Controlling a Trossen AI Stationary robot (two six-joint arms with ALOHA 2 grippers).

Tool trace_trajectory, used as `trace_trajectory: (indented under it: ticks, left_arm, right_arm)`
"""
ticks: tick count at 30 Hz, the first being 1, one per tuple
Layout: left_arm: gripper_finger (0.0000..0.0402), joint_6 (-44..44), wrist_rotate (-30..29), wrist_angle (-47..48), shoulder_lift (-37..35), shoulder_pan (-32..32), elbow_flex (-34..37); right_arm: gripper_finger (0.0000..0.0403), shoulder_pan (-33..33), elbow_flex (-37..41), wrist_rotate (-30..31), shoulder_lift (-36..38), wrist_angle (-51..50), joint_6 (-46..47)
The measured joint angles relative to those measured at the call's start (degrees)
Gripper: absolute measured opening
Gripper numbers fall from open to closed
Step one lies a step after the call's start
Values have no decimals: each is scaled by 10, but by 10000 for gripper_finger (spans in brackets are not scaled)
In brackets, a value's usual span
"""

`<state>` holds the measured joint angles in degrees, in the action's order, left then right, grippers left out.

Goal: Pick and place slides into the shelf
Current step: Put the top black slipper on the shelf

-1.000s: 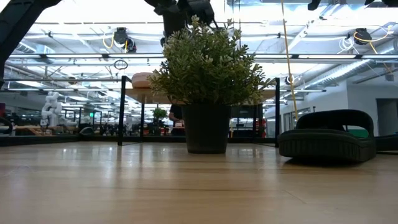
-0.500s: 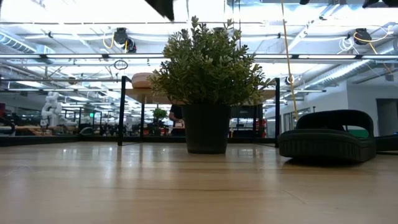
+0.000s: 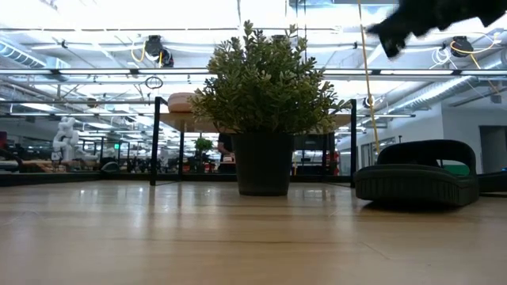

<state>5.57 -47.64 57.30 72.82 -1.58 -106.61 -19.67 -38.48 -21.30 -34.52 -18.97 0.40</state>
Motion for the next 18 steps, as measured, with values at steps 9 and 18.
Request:
trace_trajectory:
  ticks: [9, 18]
  left_arm:
    - [255, 8, -2, 2, -8, -17, 0]
    - [255, 10, -1, 14, 3, -17, 0]
  right_arm:
    - [0, 39, 0, 14, -4, -162, -25]
    - [0, 62, 1, 33, -19, -166, -16]
